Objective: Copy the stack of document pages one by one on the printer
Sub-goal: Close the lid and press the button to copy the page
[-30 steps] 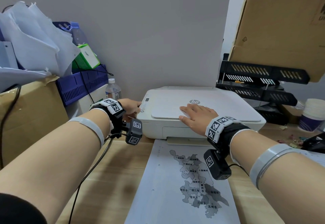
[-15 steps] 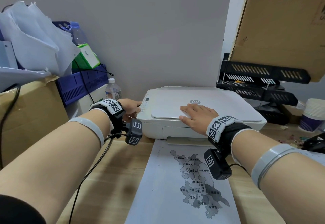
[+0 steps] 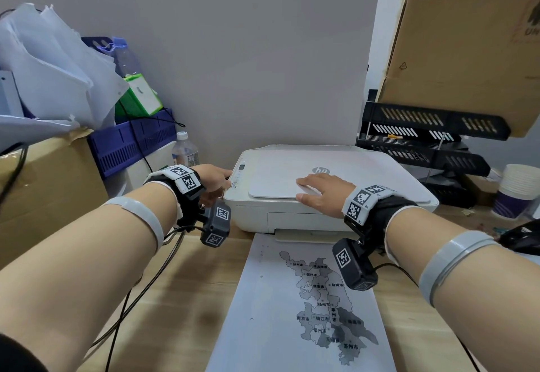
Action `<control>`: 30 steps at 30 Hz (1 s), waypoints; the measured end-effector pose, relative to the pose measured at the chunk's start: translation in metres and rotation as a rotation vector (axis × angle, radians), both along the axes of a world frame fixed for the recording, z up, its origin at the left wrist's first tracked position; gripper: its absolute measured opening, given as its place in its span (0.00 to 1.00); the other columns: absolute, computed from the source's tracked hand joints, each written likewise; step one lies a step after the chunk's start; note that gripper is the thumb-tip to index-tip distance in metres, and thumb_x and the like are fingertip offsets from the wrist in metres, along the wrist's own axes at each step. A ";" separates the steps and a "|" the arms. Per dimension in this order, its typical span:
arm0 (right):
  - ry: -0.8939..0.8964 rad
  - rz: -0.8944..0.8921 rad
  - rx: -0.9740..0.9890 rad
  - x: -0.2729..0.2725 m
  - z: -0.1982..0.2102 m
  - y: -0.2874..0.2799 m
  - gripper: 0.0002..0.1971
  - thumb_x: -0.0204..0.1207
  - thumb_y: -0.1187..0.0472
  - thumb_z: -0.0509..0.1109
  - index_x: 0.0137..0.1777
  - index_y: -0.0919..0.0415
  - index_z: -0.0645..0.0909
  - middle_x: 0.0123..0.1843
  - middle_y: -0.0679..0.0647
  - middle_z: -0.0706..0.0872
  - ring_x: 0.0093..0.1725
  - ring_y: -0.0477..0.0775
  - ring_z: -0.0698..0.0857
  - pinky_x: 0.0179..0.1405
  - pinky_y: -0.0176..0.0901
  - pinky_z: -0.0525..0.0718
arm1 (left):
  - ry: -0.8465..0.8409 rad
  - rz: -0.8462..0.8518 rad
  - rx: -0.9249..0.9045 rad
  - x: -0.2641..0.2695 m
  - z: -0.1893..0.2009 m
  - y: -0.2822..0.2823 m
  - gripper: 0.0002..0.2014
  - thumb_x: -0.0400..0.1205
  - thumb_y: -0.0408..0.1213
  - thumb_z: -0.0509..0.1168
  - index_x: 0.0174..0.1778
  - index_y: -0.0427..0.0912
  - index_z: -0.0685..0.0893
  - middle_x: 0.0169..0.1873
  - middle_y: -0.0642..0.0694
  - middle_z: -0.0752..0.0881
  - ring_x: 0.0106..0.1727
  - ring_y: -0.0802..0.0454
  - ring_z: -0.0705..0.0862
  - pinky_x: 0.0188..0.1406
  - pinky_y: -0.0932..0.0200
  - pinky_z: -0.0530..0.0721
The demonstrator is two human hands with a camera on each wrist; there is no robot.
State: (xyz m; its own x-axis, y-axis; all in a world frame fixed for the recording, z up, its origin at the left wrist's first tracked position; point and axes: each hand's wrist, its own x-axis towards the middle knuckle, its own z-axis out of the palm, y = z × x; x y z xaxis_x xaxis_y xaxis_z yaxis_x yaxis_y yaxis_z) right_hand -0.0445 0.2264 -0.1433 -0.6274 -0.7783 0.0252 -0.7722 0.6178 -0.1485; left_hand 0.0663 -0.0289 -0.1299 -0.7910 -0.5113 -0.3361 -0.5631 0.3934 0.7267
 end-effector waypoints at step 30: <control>0.712 -0.063 -0.551 -0.037 0.109 -0.015 0.16 0.74 0.56 0.69 0.61 0.57 0.78 0.58 0.57 0.79 0.62 0.63 0.76 0.58 0.58 0.75 | 0.663 0.094 0.296 -0.080 0.108 0.041 0.24 0.78 0.63 0.68 0.54 0.45 0.83 0.43 0.42 0.92 0.40 0.49 0.89 0.47 0.54 0.88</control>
